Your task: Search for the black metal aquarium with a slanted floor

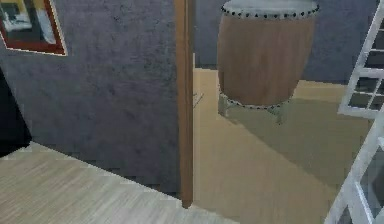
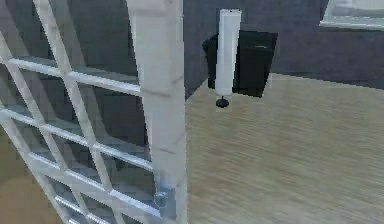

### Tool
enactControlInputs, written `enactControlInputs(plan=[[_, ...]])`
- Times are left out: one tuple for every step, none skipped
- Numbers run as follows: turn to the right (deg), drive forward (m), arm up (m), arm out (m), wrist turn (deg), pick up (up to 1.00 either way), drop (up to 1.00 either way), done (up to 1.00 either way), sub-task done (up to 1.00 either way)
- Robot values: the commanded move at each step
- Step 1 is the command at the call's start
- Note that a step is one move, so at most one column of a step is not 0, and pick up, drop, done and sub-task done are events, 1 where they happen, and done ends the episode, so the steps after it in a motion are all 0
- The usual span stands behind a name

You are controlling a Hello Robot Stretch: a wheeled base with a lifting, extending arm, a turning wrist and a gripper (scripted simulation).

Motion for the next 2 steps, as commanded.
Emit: enactControlInputs(plan=[[18.0, 0.00, 0.00, 0.00, 0.0, 0.00, 0.00, 0.00, 0.00], [0.0, 1.00, 0.00, 0.00, 0.0, 0.00, 0.00, 0.00, 0.00]])
